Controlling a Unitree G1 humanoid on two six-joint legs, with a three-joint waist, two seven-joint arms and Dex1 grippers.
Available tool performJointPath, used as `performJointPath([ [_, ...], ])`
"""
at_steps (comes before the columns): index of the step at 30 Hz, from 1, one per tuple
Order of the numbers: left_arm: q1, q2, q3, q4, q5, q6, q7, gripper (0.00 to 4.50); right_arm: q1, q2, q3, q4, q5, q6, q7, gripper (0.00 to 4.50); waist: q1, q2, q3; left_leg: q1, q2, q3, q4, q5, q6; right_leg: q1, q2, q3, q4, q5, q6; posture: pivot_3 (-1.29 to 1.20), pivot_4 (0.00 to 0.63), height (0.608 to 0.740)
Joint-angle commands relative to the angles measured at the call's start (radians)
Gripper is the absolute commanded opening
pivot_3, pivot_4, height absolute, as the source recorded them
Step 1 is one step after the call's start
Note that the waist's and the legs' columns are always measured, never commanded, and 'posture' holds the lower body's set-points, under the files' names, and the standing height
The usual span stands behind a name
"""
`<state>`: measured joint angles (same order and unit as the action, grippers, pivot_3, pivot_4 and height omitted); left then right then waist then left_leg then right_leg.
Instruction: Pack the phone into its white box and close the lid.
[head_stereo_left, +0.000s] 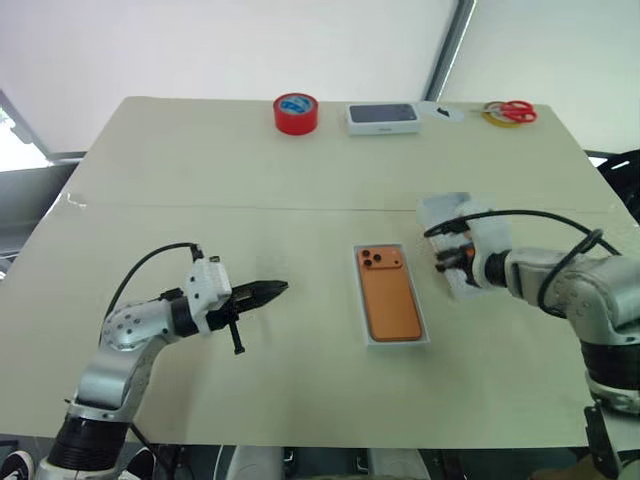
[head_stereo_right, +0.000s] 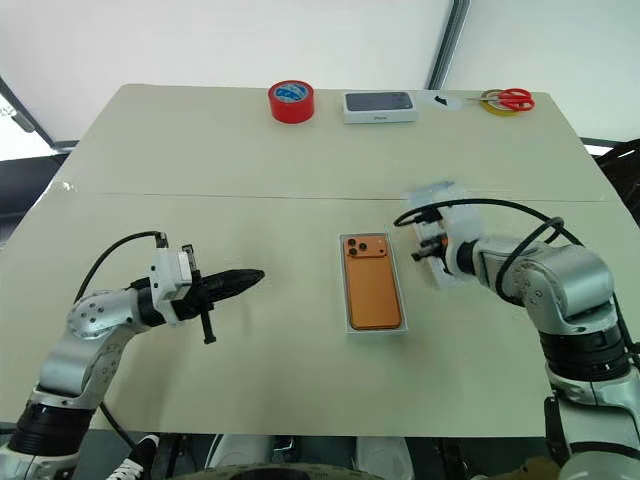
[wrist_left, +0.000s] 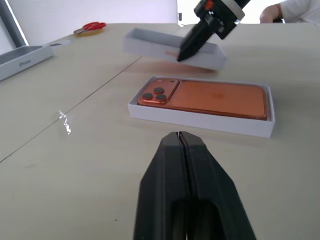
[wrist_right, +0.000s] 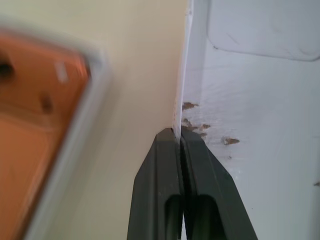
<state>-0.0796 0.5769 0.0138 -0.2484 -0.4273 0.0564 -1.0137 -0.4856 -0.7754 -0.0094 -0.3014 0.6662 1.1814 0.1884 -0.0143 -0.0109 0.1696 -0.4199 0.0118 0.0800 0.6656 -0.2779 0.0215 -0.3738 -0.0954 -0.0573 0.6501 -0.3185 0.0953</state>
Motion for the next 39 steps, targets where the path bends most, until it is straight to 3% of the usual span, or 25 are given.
performJointPath([
  [1,-0.034,-0.033,0.002,0.003,-0.005,0.01,0.046,0.08,-0.06,0.125,-0.048,-0.011,-0.007,-0.192,0.066,0.0,0.0,0.0,0.0,0.0,0.0,0.0,0.0,0.0,0.0,0.0,0.0,0.0,0.0,0.0,0.0,0.0,0.15,0.73],
  [5,-0.063,-0.063,0.002,0.003,0.001,0.031,0.09,0.08,-0.091,0.296,-0.116,-0.042,0.117,-0.207,0.106,0.0,0.0,0.0,0.0,0.0,0.001,0.0,0.0,0.001,-0.001,-0.001,0.001,0.0,0.002,0.0,0.0,0.0,0.15,0.73],
  [7,-0.07,-0.073,0.004,-0.001,-0.001,0.045,0.108,0.08,-0.09,0.395,-0.167,-0.064,0.258,-0.165,0.084,0.0,0.003,0.0,0.0,0.0,0.001,-0.001,0.0,0.003,-0.005,0.0,0.002,-0.001,0.001,0.0,0.0,0.0,0.15,0.73],
  [9,-0.07,-0.078,0.006,-0.008,0.0,0.048,0.122,0.08,-0.078,0.433,-0.171,-0.103,0.306,-0.141,0.067,0.0,0.003,0.0,0.0,-0.001,0.001,0.0,0.0,0.003,-0.005,0.0,0.001,-0.001,0.001,0.0,0.0,0.0,0.15,0.73],
  [12,-0.063,-0.079,0.016,-0.036,-0.023,0.074,0.137,0.08,-0.041,0.497,-0.206,-0.106,0.53,-0.048,-0.02,0.0,0.002,0.0,0.0,-0.001,0.0,0.0,0.001,0.002,-0.004,0.0,0.0,-0.001,0.001,0.0,0.0,0.0,0.15,0.73],
  [15,-0.056,-0.069,0.024,-0.067,-0.044,0.101,0.137,0.08,0.036,0.482,-0.204,-0.071,0.83,0.006,-0.12,0.0,0.001,0.0,0.0,-0.001,0.0,-0.001,0.001,0.001,-0.001,0.0,0.0,0.0,0.001,0.0,0.0,0.0,0.15,0.73],
  [17,-0.051,-0.058,0.027,-0.076,-0.061,0.129,0.132,0.08,0.101,0.384,-0.129,-0.037,1.169,-0.031,-0.225,0.0,0.002,0.0,0.0,-0.001,0.0,-0.001,0.001,0.0,0.0,0.0,0.0,0.0,0.001,0.0,0.0,0.0,0.15,0.73],
  [19,-0.048,-0.054,0.029,-0.071,-0.068,0.146,0.132,0.08,0.124,0.301,-0.078,-0.045,1.301,-0.042,-0.239,0.0,-0.002,0.001,0.001,-0.001,0.0,-0.001,0.002,0.0,0.0,0.0,-0.001,0.0,0.001,0.0,0.0,0.0,0.15,0.73],
  [25,-0.028,-0.084,-0.022,-0.1,-0.045,0.15,0.15,0.08,0.148,0.196,0.026,-0.016,1.306,-0.048,-0.244,0.0,-0.001,0.001,0.0,0.0,0.001,-0.001,0.001,-0.001,0.002,0.0,0.001,0.0,0.002,0.0,0.0,0.0,0.15,0.73],
  [30,-0.005,-0.143,-0.083,-0.073,-0.016,0.157,0.188,0.08,0.159,0.208,0.066,0.068,1.306,-0.075,-0.319,0.0,0.004,0.0,0.0,-0.001,0.001,0.0,0.002,-0.001,0.002,0.001,0.0,0.0,0.001,0.0,0.0,0.0,0.15,0.73],
  [33,0.013,-0.161,-0.129,-0.024,0.071,0.078,0.192,0.08,0.149,0.233,0.056,0.131,1.306,-0.106,-0.362,0.0,0.003,0.0,0.0,0.0,0.001,0.0,0.003,-0.001,0.002,0.001,0.0,0.0,0.001,0.0,0.0,0.0,0.15,0.73],
  [37,0.0,-0.189,-0.143,-0.006,0.067,0.079,0.196,0.08,0.134,0.208,0.039,0.119,1.286,-0.115,-0.334,0.0,0.003,0.0,0.0,-0.001,0.001,0.0,0.002,-0.001,0.002,0.0,0.001,0.0,0.001,0.0,0.0,0.0,0.15,0.73],
  [39,-0.022,-0.206,-0.163,0.021,0.082,0.073,0.194,0.0,0.147,0.206,0.021,0.134,1.303,-0.118,-0.321,0.63,0.006,0.0,-0.001,-0.001,0.001,-0.001,0.002,-0.001,0.002,0.001,0.0,0.0,0.001,0.0,0.0,0.0,0.15,0.73],
])
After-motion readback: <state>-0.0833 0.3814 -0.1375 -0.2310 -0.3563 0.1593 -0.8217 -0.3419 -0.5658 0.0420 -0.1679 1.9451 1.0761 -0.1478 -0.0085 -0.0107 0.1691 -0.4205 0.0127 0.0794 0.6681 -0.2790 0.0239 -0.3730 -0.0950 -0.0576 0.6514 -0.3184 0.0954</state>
